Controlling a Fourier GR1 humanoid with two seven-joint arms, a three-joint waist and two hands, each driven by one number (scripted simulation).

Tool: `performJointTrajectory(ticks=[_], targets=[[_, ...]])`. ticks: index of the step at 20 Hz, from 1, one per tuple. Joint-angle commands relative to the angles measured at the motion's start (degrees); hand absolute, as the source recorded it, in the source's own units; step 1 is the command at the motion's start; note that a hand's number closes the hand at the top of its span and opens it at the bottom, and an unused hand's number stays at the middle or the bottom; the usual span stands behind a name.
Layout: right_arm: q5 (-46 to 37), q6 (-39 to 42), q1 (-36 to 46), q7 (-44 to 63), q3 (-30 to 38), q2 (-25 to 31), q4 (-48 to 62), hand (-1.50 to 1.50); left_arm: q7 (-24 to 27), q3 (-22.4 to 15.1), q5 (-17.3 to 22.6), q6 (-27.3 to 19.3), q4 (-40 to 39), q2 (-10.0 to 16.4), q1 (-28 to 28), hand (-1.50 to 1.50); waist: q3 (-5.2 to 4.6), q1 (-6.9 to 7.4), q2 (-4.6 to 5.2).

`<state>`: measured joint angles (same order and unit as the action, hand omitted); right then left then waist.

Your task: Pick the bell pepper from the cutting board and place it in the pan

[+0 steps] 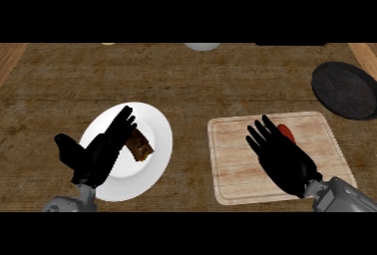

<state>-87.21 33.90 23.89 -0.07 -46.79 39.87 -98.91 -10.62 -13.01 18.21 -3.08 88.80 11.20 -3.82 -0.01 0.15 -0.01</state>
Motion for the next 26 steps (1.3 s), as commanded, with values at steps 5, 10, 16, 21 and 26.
performJointTrajectory(ticks=[5, 10, 16, 21, 26], targets=[[-6.35, -7.83, -2.18, -3.48, 4.51, -2.22, 6.68, -1.50, -0.86, 2.92, -0.52, 2.69, -0.69, 0.18, -0.86, 0.00, 0.01, -0.09, 0.04], [-6.43, -13.47, 2.28, -11.07, 8.53, -4.78, 14.58, 1.50, -1.31, 0.66, -3.36, 0.73, 1.19, -2.67, 0.74, 0.00, 0.02, 0.33, 0.08], [-11.55, -23.20, 0.61, -14.24, 7.21, -3.69, 15.62, 1.50, 1.07, 2.62, -2.90, 2.84, -3.75, -3.68, -1.42, 0.00, 0.00, -0.13, 0.10], [6.53, -14.08, -10.67, -6.65, 20.51, -13.83, 13.48, 1.50, -2.11, 4.08, -2.37, 0.30, 0.64, -2.39, 0.39, 0.00, 0.21, -3.84, -0.28], [17.47, -16.20, -21.53, -2.14, 30.77, -19.34, 11.42, 1.50, -1.71, 4.73, -1.63, 1.97, 1.88, -0.86, 2.20, 0.00, 0.11, -3.94, -0.48]])
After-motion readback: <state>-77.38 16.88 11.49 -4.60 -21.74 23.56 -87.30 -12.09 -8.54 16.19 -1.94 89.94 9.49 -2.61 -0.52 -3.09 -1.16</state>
